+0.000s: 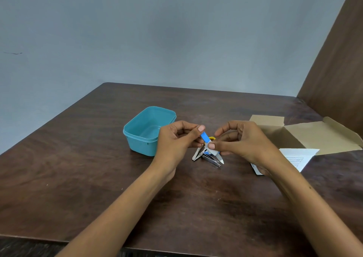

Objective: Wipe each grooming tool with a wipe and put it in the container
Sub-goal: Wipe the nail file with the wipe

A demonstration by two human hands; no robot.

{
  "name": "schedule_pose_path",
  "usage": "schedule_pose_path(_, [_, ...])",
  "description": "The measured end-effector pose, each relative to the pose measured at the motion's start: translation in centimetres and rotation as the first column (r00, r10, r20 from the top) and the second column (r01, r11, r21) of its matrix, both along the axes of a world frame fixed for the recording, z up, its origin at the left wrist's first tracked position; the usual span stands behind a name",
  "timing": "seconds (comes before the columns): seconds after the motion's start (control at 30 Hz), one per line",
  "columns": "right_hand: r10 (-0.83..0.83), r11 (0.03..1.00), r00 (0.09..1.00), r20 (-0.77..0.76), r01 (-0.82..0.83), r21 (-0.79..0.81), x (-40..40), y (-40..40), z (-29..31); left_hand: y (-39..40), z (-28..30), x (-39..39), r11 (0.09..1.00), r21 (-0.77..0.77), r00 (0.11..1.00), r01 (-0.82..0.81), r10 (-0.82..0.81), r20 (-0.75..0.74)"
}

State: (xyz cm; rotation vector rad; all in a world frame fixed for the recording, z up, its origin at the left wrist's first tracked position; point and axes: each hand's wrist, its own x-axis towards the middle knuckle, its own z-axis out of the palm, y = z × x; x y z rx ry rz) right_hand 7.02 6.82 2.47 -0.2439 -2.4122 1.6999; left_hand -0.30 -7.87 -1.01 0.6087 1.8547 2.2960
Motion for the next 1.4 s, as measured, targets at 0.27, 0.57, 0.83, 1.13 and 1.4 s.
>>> schedule_pose_path(0.27, [-0.017,0.998,1.000,-0.022,0.018,0.057,0.7,0.2,-0.3,0.1,0.0,0.1,1.000,-0.004,1.000,0.008,-0.008,0.000])
schedule_pose_path(0.57, [-0.021,1.000,0.999,-0.048,0.021,-0.015,0.7,-0.2,-0.3,-0.1,0.2,0.3,1.000,-0.002,1.000,0.016,-0.016,0.009])
schedule_pose_path(0.83, [-0.041,0.999,0.999,-0.017,0.041,0.000,1.6,0.0,-0.4,0.1,0.1,0.3,0.999,-0.023,0.999,0.027,-0.026,0.037])
schedule_pose_path(1.13, [-0.073,0.994,0.997,-0.019,0.074,0.077,2.6,0.6,-0.7,0.1,0.3,0.5,0.999,-0.024,0.997,0.033,-0.031,0.069])
schedule_pose_path(1.4, [-0.072,0.982,0.994,-0.079,0.084,0.169,2.3,0.3,-0.7,0.1,0.4,0.5,0.999,-0.023,0.996,0.029,-0.027,0.086])
